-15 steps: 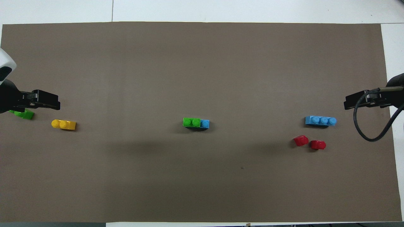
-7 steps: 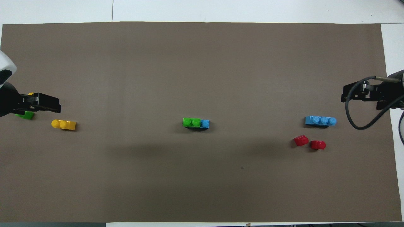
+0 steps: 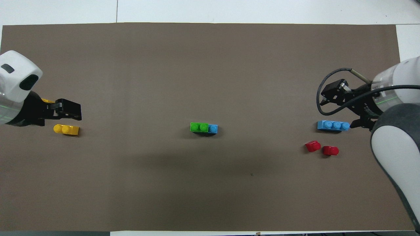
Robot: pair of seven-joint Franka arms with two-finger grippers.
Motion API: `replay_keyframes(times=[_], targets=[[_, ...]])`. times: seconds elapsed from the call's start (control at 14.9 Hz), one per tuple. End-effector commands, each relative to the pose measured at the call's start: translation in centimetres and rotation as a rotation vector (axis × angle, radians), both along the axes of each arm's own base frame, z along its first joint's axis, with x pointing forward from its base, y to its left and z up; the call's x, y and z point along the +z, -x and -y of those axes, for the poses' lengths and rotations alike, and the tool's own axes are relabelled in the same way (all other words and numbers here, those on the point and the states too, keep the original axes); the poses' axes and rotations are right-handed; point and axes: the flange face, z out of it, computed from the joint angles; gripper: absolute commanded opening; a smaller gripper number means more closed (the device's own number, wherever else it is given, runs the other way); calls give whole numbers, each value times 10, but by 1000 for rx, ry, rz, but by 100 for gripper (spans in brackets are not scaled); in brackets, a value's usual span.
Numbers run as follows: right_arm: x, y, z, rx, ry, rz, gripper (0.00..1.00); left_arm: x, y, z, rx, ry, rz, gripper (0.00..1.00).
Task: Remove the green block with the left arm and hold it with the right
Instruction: 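Move the left gripper while the right gripper moves toward the joined bricks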
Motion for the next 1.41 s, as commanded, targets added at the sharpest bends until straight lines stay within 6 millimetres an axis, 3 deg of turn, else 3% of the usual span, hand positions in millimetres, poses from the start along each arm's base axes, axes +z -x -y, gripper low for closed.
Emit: replay_keyframes(times=[0.0,0.2,0.54,0.74,1.01,1.35], targets=[[-19,5,-21,-198,-72,-29,100,-4,22,36,144,7,43,100],[-34,8,-48,-306,-104,-57,100,-10,34,73,362,57,61,100],[-59,11,-69,-558,-203,-110,100,-30,53,142,786,113,98,100],[-66,13,-89,-690,-219,-129,100,-48,61,169,932,133,92,100],[-94,22,-114,-705,-218,-111,100,-92,55,212,1100,132,58,100],[-124,19,-145,-755,-264,-133,100,-128,44,240,1237,110,24,100]])
